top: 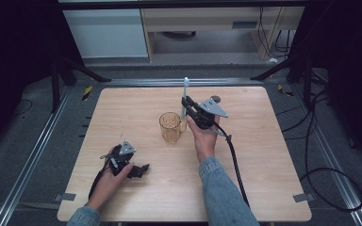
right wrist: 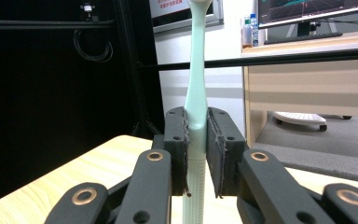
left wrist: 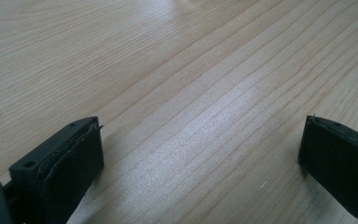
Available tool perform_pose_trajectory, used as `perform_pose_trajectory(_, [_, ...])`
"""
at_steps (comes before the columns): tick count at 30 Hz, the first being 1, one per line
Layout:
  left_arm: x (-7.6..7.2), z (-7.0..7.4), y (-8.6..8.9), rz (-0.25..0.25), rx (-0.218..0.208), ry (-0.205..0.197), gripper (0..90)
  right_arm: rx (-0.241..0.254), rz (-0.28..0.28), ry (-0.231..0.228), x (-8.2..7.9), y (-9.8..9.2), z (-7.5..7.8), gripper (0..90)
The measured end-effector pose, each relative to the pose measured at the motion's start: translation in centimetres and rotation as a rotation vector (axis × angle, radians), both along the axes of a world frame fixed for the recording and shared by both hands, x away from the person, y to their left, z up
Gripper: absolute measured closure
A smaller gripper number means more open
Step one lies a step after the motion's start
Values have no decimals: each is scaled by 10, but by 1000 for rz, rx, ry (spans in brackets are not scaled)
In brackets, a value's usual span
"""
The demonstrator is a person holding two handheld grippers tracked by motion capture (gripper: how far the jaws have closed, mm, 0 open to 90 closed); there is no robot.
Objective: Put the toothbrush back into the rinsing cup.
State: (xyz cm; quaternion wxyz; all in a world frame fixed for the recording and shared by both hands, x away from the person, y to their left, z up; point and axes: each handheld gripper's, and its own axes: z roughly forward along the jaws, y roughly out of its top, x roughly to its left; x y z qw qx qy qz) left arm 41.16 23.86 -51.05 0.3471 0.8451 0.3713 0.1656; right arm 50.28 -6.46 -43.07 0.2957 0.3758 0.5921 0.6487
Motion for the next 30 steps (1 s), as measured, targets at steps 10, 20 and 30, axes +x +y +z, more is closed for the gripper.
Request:
perform_pose_trajectory(10, [0,0,0,0,0,0,0,-5,6,12,2,0,-7,788])
perform_pose_trajectory(20, [0,0,0,0,0,0,0,-14,14,23,4,2,-15,788])
perform_pose_trajectory(30, [0,0,0,0,0,0,0,-30,22,29,4,3,-19,788])
